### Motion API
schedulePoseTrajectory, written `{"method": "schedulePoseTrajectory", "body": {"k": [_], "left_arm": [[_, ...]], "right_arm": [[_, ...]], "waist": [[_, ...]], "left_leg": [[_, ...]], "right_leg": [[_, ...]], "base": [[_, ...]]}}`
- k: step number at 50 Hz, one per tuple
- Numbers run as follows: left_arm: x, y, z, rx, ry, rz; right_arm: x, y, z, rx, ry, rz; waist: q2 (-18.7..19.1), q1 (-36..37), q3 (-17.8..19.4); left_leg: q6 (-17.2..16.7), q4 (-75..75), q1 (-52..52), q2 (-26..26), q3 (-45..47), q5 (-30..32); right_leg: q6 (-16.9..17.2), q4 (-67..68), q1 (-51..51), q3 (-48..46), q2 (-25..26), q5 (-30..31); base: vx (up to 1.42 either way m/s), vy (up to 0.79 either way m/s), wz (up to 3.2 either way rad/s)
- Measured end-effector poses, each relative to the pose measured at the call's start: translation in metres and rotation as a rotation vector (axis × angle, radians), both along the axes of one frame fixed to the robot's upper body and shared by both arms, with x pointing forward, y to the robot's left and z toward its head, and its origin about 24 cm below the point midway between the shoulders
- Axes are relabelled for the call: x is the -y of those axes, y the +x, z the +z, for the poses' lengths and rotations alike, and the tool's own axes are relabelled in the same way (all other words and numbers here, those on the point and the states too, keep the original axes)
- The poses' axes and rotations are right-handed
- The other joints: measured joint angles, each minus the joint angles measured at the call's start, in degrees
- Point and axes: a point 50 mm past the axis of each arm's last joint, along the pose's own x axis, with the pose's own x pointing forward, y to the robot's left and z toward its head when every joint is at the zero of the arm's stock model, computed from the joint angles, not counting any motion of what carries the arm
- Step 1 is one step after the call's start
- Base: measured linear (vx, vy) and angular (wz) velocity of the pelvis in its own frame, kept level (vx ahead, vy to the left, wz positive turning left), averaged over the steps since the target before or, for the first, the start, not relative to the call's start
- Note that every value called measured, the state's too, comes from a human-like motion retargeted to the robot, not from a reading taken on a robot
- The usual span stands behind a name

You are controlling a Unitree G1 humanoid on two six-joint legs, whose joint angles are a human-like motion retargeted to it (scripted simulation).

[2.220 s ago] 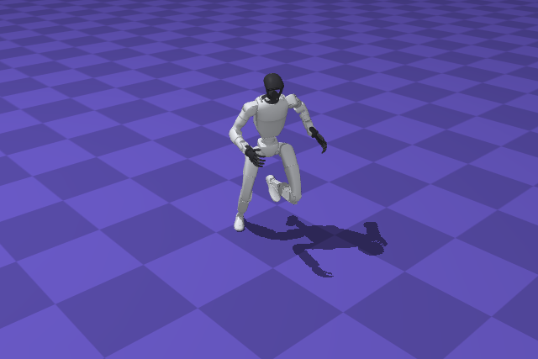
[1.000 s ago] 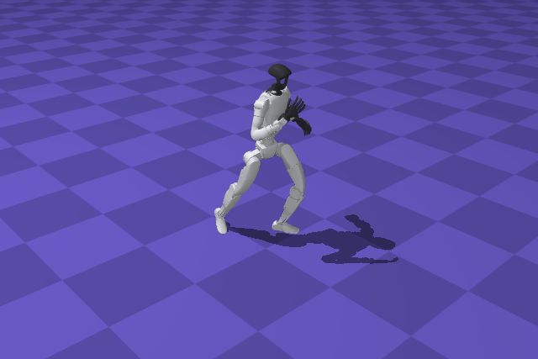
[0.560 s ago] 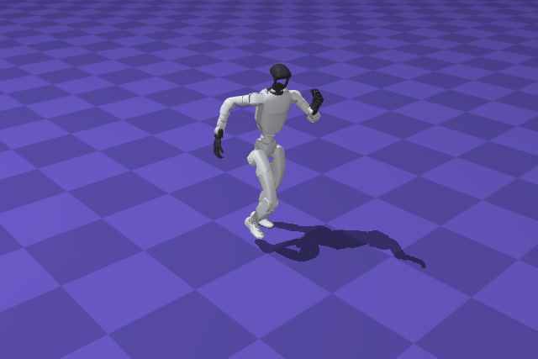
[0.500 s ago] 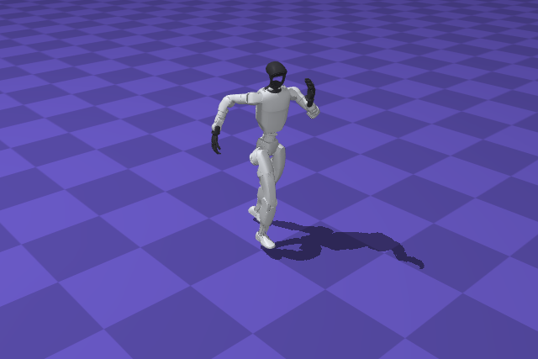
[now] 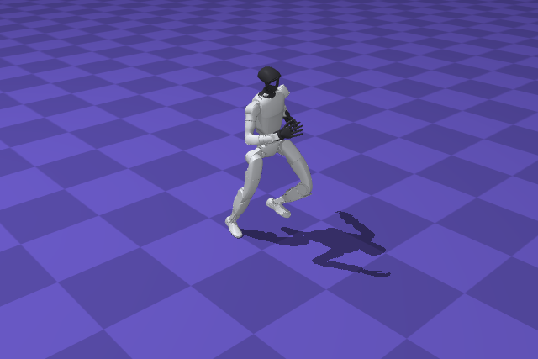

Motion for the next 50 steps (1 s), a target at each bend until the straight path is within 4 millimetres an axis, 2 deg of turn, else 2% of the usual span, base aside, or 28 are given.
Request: {"method": "schedulePoseTrajectory", "body": {"k": [2, 4, 7, 9, 10, 12, 15, 17, 19, 20, 21, 23, 24, 27, 29, 30, 33, 34, 35, 37, 39, 40, 41, 43, 45, 46, 48, 50], "left_arm": [[-0.014, -0.013, 0.017, -0.022, -0.009, -0.041], [-0.026, -0.003, 0.028, -0.001, -0.035, -0.130], [-0.034, 0.045, 0.038, 0.126, -0.083, -0.274], [-0.030, 0.090, 0.043, 0.235, -0.105, -0.410], [-0.026, 0.113, 0.047, 0.294, -0.108, -0.484], [-0.011, 0.168, 0.058, 0.477, -0.067, -0.580], [0.023, 0.264, 0.089, 0.874, 0.050, -0.589], [0.063, 0.339, 0.137, 1.214, 0.065, -0.564], [0.114, 0.388, 0.216, 1.608, 0.013, -0.590], [0.138, 0.397, 0.261, 1.816, -0.016, -0.619], [0.154, 0.394, 0.303, 2.010, 0.014, -0.669], [0.169, 0.368, 0.373, 2.360, 0.172, -0.753], [0.171, 0.352, 0.397, 2.495, 0.290, -0.785], [0.170, 0.306, 0.442, 2.789, 0.564, -0.837], [0.169, 0.283, 0.455, 2.930, 0.582, -0.833], [0.169, 0.274, 0.458, -2.973, -0.561, 0.811], [0.161, 0.269, 0.452, -2.994, -0.513, 0.770], [0.156, 0.272, 0.446, 2.966, 0.505, -0.774], [0.151, 0.277, 0.439, 2.910, 0.494, -0.777], [0.137, 0.292, 0.416, 2.731, 0.441, -0.776], [0.119, 0.316, 0.381, 2.470, 0.437, -0.731], [0.107, 0.329, 0.356, 2.309, 0.455, -0.688], [0.091, 0.344, 0.319, 2.109, 0.448, -0.592], [0.064, 0.351, 0.226, 1.712, 0.324, -0.356], [0.052, 0.326, 0.139, 1.381, 0.164, -0.122], [0.050, 0.307, 0.116, 1.274, 0.154, -0.116], [0.045, 0.271, 0.094, 1.122, 0.175, -0.234], [0.041, 0.244, 0.093, 1.031, 0.155, -0.414]], "right_arm": [[-0.023, -0.037, 0.047, 0.250, -0.015, 0.183], [-0.039, -0.078, 0.078, 0.458, 0.014, 0.360], [-0.049, -0.121, 0.089, 0.584, 0.104, 0.572], [-0.046, -0.124, 0.075, 0.481, 0.152, 0.630], [-0.045, -0.121, 0.064, 0.397, 0.166, 0.636], [-0.041, -0.105, 0.032, 0.176, 0.162, 0.578], [-0.022, -0.077, -0.047, -0.224, 0.163, 0.325], [0.008, -0.074, -0.126, -0.564, 0.119, 0.072], [0.039, -0.100, -0.187, -0.861, 0.086, -0.043], [0.053, -0.118, -0.204, -0.974, 0.085, -0.055], [0.067, -0.134, -0.206, -1.028, 0.063, -0.042], [0.095, -0.161, -0.198, -1.097, -0.009, -0.029], [0.107, -0.174, -0.192, -1.125, -0.042, -0.037], [0.138, -0.208, -0.181, -1.228, -0.087, -0.106], [0.152, -0.227, -0.180, -1.293, -0.108, -0.160], [0.157, -0.234, -0.180, -1.321, -0.123, -0.185], [0.165, -0.246, -0.190, -1.381, -0.160, -0.247], [0.166, -0.248, -0.196, -1.396, -0.168, -0.266], [0.166, -0.250, -0.202, -1.410, -0.176, -0.285], [0.166, -0.248, -0.216, -1.412, -0.153, -0.349], [0.163, -0.233, -0.231, -1.363, -0.075, -0.457], [0.160, -0.220, -0.239, -1.320, -0.033, -0.523], [0.156, -0.195, -0.245, -1.242, -0.017, -0.598], [0.138, -0.132, -0.244, -1.059, 0.013, -0.685], [0.104, -0.068, -0.217, -0.859, 0.093, -0.618], [0.084, -0.046, -0.195, -0.764, 0.145, -0.514], [0.047, -0.022, -0.145, -0.569, 0.207, -0.300], [0.022, -0.020, -0.099, -0.379, 0.194, -0.134]], "waist": [[-3.08, 1.49, -2.56], [-4.49, 1.05, -3.18], [-2.38, 0.71, 1.43], [0.89, 1.51, 4.99], [2.33, 1.85, 6.15], [1.94, 1.25, 7.50], [-3.12, -3.00, 10.49], [-4.57, -6.51, 12.37], [-3.51, -10.68, 12.76], [-2.63, -13.33, 12.36], [-1.45, -17.05, 11.00], [1.51, -25.10, 7.85], [3.10, -28.79, 6.32], [6.60, -36.49, 3.17], [5.90, -38.77, 2.47], [4.81, -39.52, 2.50], [0.19, -38.27, 4.82], [-0.91, -37.25, 5.79], [-1.84, -36.15, 6.72], [-1.42, -34.28, 8.44], [0.83, -32.41, 11.01], [2.11, -31.44, 12.71], [3.03, -30.76, 14.44], [3.79, -29.48, 16.74], [3.10, -26.88, 16.41], [2.22, -24.27, 15.31], [-0.09, -18.31, 12.88], [-2.35, -12.86, 10.42]], "left_leg": [[-0.59, -16.37, 4.01, -0.39, 4.15, 1.20], [-2.41, -35.50, 10.09, -2.87, 6.11, 4.11], [-8.97, -64.05, 23.99, -5.50, 3.14, 15.61], [-13.69, -75.53, 31.53, -4.38, -4.37, 25.58], [-15.54, -78.98, 34.00, -3.59, -8.74, 28.97], [-14.80, -78.32, 35.26, -4.45, -12.62, 24.19], [-5.25, -65.20, 32.48, -9.94, -14.68, 5.96], [0.37, -53.78, 28.99, -11.96, -18.64, -2.03], [0.94, -51.18, 29.71, -11.58, -22.13, -4.84], [0.07, -52.83, 31.51, -10.97, -23.56, -4.90], [-1.49, -56.82, 34.19, -9.86, -24.59, -2.75], [-4.70, -65.39, 39.36, -7.12, -26.50, 4.78], [-6.42, -69.43, 41.58, -5.51, -27.40, 10.69], [-12.53, -79.39, 47.36, -1.56, -29.22, 30.80], [-15.17, -82.19, 51.34, -1.31, -26.83, 37.06], [-15.42, -82.57, 53.66, -1.58, -24.27, 37.41], [-13.26, -73.62, 60.05, -1.65, -17.53, 29.59], [-12.65, -67.48, 60.49, -1.93, -18.28, 26.62], [-12.11, -60.49, 60.31, -2.38, -19.92, 23.63], [-11.69, -41.93, 55.85, -1.60, -23.37, 17.37], [-10.06, -23.35, 49.98, 2.34, -25.14, 10.65], [-8.76, -14.87, 47.24, 4.67, -25.95, 7.14], [-7.38, -8.23, 44.48, 5.53, -26.79, 3.96], [-4.95, 1.39, 38.56, 4.91, -26.80, -0.50], [-2.70, 4.00, 32.44, 2.20, -23.06, -2.24], [-1.65, 1.79, 29.96, 0.76, -19.83, -2.66], [0.10, -6.22, 25.92, -2.22, -13.01, -2.76], [0.75, -20.06, 23.80, -5.56, -6.62, -0.30]], "right_leg": [[2.17, -5.33, 4.40, -1.28, -1.50, 12.90], [3.04, -7.23, 9.25, -3.85, -1.07, 18.48], [1.16, 1.22, 16.73, -7.30, 3.93, 13.96], [-1.28, 17.16, 17.34, -8.37, 8.06, 7.17], [-2.69, 26.98, 16.03, -9.12, 9.39, 3.46], [-4.96, 48.79, 9.19, -10.40, 7.16, -4.67], [-4.66, 76.71, -3.03, -7.02, 2.09, -16.11], [-3.96, 87.77, -10.90, -4.90, 1.85, -21.40], [-4.42, 91.37, -18.11, -5.60, 1.25, -23.76], [-4.81, 90.95, -21.33, -6.63, 0.50, -24.15], [-4.88, 87.40, -23.63, -8.43, -0.25, -23.12], [-4.35, 76.50, -26.69, -12.65, -0.91, -19.02], [-3.73, 68.57, -26.98, -14.93, -0.68, -15.51], [-0.91, 38.92, -23.96, -20.77, 0.45, 0.14], [2.79, 17.26, -19.62, -20.44, 0.28, 11.95], [5.08, 6.80, -17.11, -18.89, -0.19, 16.52], [9.81, -8.61, -12.30, -14.04, -4.40, 18.75], [10.25, -10.00, -11.55, -13.94, -5.91, 20.34], [10.41, -10.52, -11.04, -14.28, -7.43, 22.38], [8.56, -6.62, -11.16, -15.48, -8.26, 19.68], [6.24, 3.82, -13.04, -15.63, -6.32, 7.16], [5.24, 10.77, -14.38, -15.37, -4.99, -0.15], [4.32, 17.67, -15.92, -15.06, -4.21, -5.09], [2.56, 27.11, -17.88, -14.76, -3.65, -10.80], [1.00, 29.02, -17.96, -14.28, -3.70, -11.34], [0.43, 27.30, -17.15, -13.57, -3.60, -9.99], [-0.26, 22.50, -14.83, -12.16, -3.67, -5.62], [-0.13, 16.42, -11.24, -11.60, -4.13, 1.08]], "base": [[1.37, 0.37, 0.44], [1.38, 0.37, 1.01], [1.39, 0.30, 0.91], [1.35, 0.24, 0.67], [1.28, 0.21, 0.74], [1.17, 0.18, 0.98], [1.03, 0.08, 1.61], [0.98, -0.05, 1.90], [1.04, -0.14, 1.57], [1.11, -0.22, 1.31], [1.14, -0.28, 1.22], [1.18, -0.40, 1.15], [1.18, -0.51, 1.05], [1.18, -0.60, 0.74], [1.19, -0.67, 0.51], [1.20, -0.72, 0.35], [1.19, -0.75, -0.19], [1.14, -0.70, -0.69], [1.09, -0.65, -0.72], [1.02, -0.57, -0.64], [0.93, -0.46, -0.56], [0.87, -0.36, -0.56], [0.83, -0.30, -0.56], [0.78, -0.18, -0.58], [0.76, -0.07, -0.67], [0.76, -0.01, -0.71], [0.77, 0.06, -0.53], [0.78, 0.15, 0.03]]}}
